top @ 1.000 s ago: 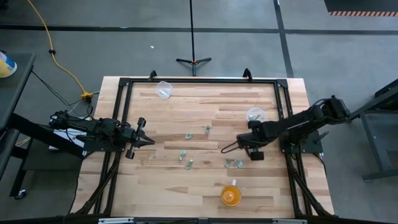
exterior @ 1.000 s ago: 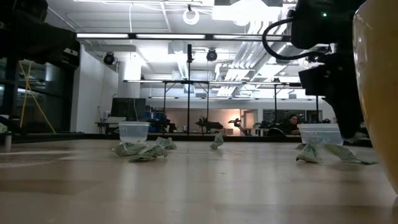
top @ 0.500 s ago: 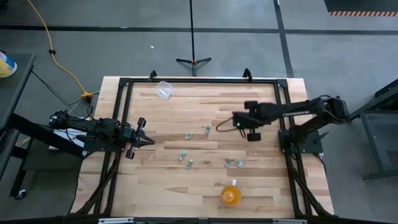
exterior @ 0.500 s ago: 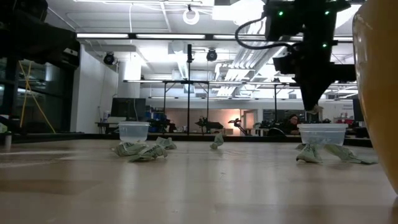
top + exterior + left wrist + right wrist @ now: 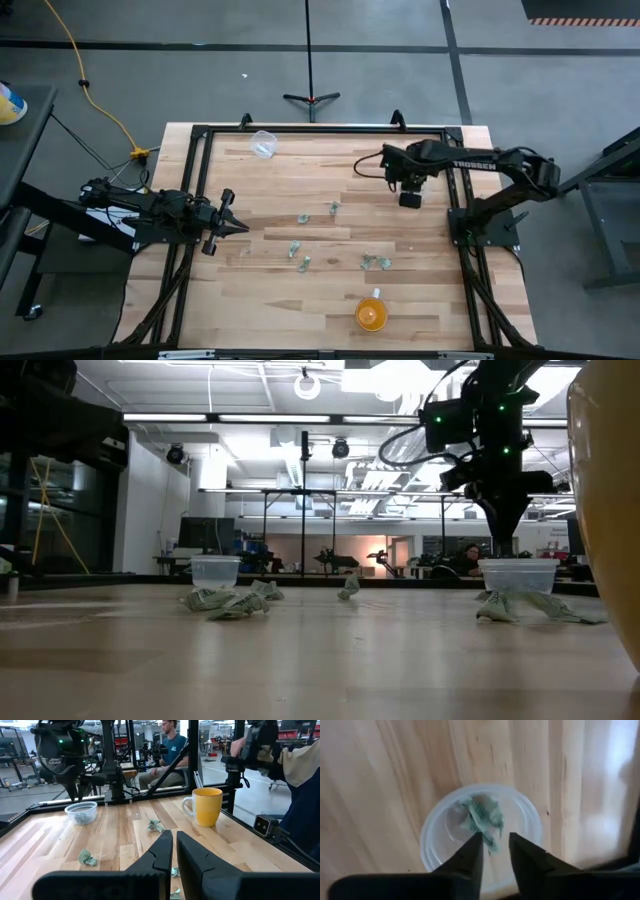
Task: Pick and place items into bin
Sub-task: Put the stevia packet into the bottom transparent bin
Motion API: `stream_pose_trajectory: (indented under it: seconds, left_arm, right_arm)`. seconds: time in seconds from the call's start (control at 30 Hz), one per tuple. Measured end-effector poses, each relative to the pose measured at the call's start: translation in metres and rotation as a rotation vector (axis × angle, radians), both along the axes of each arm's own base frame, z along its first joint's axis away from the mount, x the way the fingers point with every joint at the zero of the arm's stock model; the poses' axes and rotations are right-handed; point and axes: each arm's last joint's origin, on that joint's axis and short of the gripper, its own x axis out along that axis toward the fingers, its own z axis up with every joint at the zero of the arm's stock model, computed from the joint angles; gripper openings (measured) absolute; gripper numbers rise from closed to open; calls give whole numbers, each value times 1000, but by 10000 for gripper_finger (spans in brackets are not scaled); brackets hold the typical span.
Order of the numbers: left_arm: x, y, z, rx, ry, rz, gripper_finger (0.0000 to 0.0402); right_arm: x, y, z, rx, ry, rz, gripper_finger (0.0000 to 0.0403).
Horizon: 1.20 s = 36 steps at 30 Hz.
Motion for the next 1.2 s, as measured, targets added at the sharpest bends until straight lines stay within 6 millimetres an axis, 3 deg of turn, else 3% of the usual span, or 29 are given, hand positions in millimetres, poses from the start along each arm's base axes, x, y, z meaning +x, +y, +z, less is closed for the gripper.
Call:
stream_pose_trajectory:
  seconds: [0.17,0.27,0.37,0.6,0.8,1.2]
  left_arm:
    - [0,0,0,0,0,0,62]
    - [0,0,0,0,0,0,62]
    - [0,0,0,0,0,0,62]
    - [0,0,0,0,0,0,62]
    - [0,0,0,0,0,0,62]
    - [0,0,0,0,0,0,62]
  right_arm:
    - [15,1,1,246,-261,103,146]
    - [27,13,5,421,-417,244,167]
    - [38,31,7,467,-476,385,177]
    - [57,90,0,481,-472,746,187]
    - [75,127,-20,473,-449,896,188]
    - [92,149,-67,434,-333,958,175]
